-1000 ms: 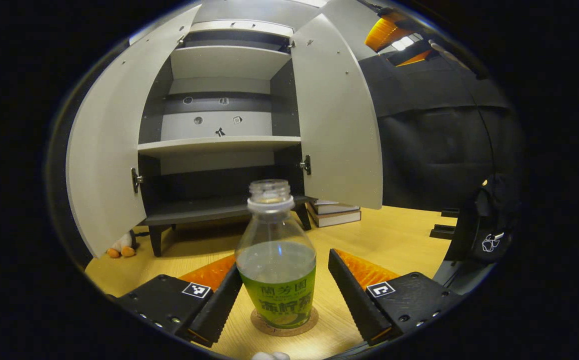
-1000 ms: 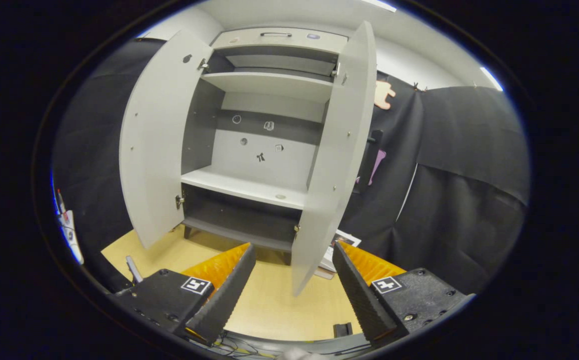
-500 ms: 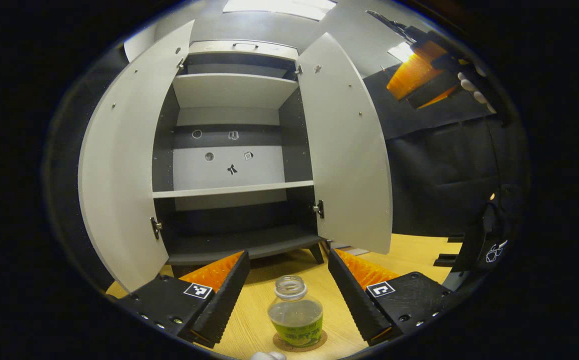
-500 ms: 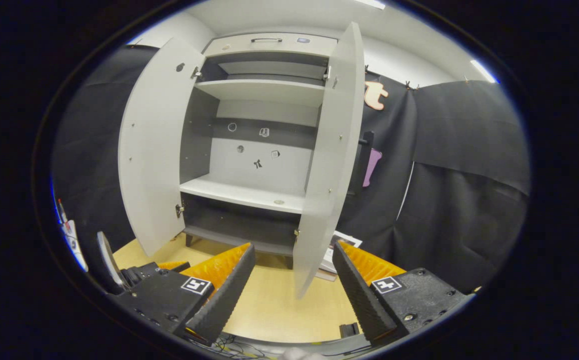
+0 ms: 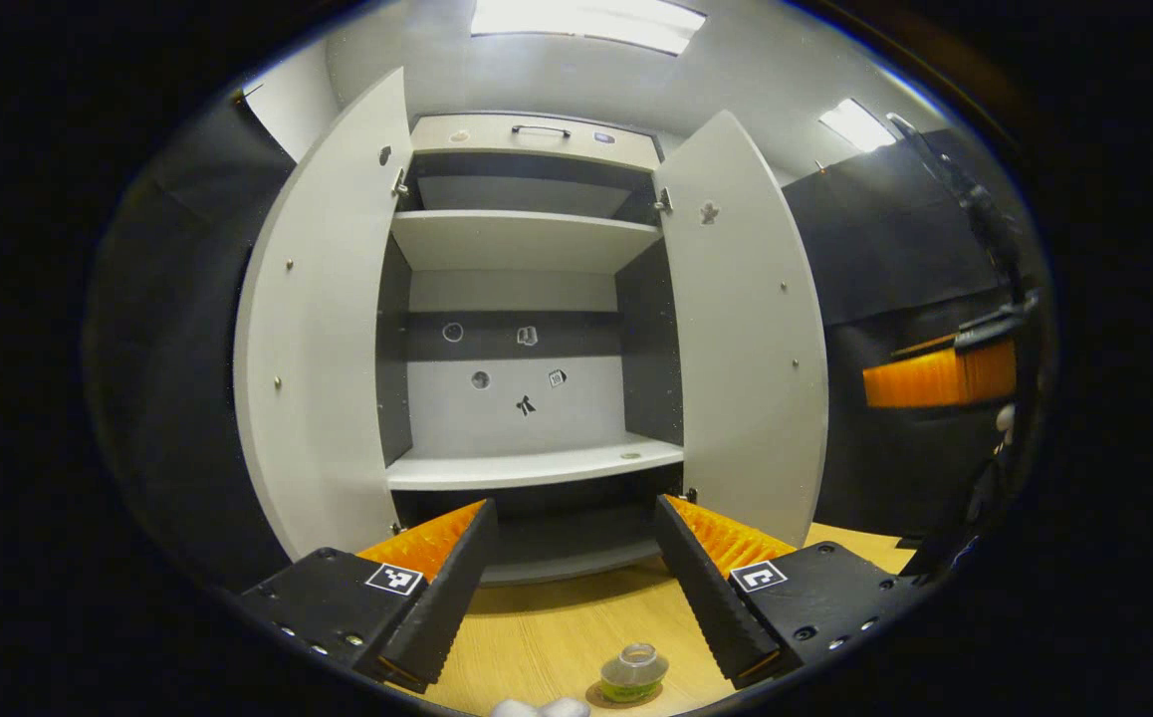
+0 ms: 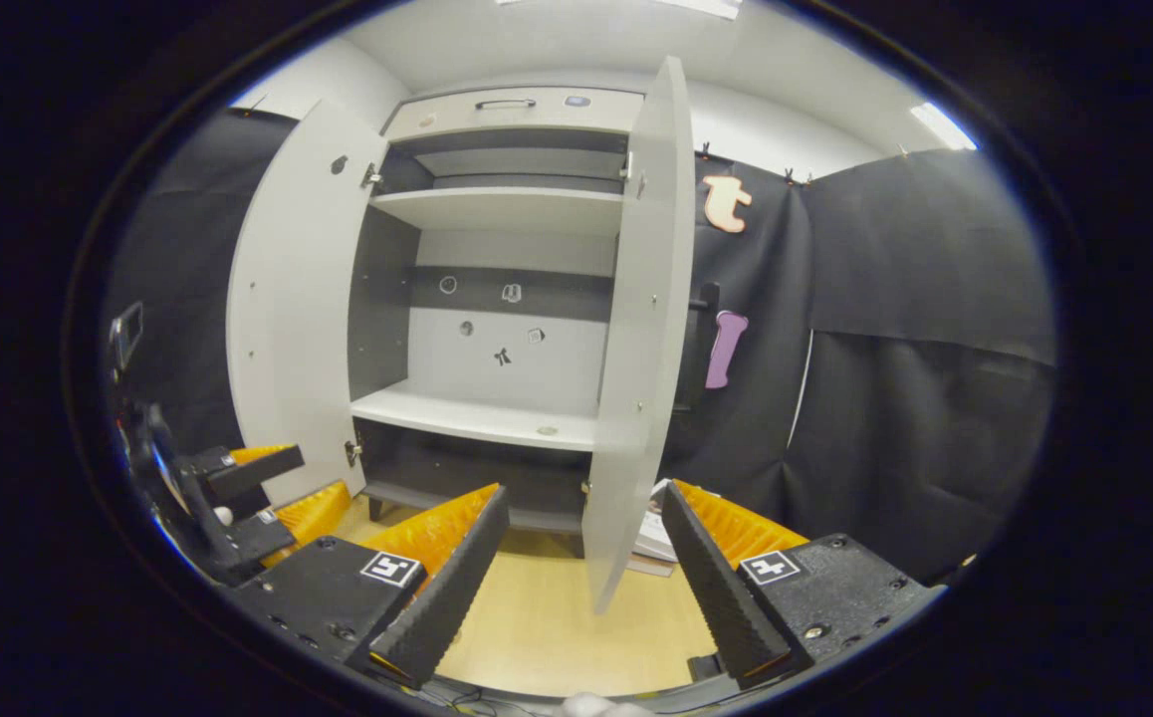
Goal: Grasp the bottle in the cabinet with the left hand and place it on the coaster, then close the right door with the right hand and the left door with the left hand.
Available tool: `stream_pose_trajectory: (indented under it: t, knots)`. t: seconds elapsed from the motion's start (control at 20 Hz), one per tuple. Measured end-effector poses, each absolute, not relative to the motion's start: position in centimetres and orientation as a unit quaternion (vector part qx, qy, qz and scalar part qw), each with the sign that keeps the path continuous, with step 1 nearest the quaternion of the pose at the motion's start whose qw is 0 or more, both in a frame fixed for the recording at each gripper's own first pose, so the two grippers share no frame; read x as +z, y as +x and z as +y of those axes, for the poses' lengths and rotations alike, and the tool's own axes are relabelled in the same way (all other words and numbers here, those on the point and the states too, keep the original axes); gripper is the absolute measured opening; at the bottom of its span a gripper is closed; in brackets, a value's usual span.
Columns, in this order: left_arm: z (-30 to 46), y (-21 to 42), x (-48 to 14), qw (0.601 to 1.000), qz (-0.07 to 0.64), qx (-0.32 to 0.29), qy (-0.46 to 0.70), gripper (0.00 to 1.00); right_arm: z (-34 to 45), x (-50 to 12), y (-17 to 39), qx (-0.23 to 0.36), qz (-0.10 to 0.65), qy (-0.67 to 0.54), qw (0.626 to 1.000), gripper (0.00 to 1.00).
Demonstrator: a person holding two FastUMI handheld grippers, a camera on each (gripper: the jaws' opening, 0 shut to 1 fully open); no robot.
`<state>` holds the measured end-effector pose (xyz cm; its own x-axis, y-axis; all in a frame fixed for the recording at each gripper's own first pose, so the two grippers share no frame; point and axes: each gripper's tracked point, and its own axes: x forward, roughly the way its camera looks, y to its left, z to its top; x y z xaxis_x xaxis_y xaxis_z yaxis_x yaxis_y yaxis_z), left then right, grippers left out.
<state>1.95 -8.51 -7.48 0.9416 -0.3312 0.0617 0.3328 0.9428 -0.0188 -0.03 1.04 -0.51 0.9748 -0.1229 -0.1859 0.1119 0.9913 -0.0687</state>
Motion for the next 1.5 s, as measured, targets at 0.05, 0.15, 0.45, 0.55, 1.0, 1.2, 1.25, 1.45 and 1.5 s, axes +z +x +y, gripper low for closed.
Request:
stream_pose_trajectory:
  t: [0.05,0.15,0.45,0.55,1.0,1.2,1.25,1.45,1.5]
  knots:
    - [-7.6,1.9,-6.1,0.986,-0.034,-0.161,-0.012,0.96,0.8,-0.3,0.2,-0.062,0.09,-0.028,0.994,1.0]
    - [-5.5,1.5,-4.0,0.989,-0.036,-0.142,0.004,0.96,-0.1,0.1,0.6,-0.069,0.078,-0.026,0.994,1.0]
    - [1.1,-1.7,-2.8,0.998,0.003,-0.068,0.008,0.96,-5.0,0.8,2.1,-0.109,0.058,-0.014,0.992,1.0]
    - [2.7,-2.7,-3.2,0.999,0.016,-0.039,0.013,0.96,-7.6,1.3,2.6,-0.129,0.051,-0.011,0.99,0.99]
    - [2.6,-4.8,-4.1,0.998,0.057,0.036,0.014,0.96,-17.4,3.5,8.9,-0.15,0.039,0.032,0.987,0.99]
    - [1.4,-5.0,-3.5,0.996,0.058,0.072,0.008,0.96,-16.8,4.0,12.5,-0.098,0.041,0.036,0.994,1.0]
    - [1.1,-5.0,-3.4,0.995,0.059,0.082,0.008,0.96,-16.3,4.2,13.1,-0.083,0.041,0.034,0.995,1.0]
    - [-0.7,-5.0,-3.3,0.992,0.064,0.11,0.006,0.96,-15.4,4.3,13.6,-0.046,0.045,0.023,0.998,0.98]
    - [-1.1,-4.9,-3.2,0.991,0.064,0.116,0.009,0.96,-15.2,4.2,13.6,-0.039,0.048,0.018,0.998,0.98]
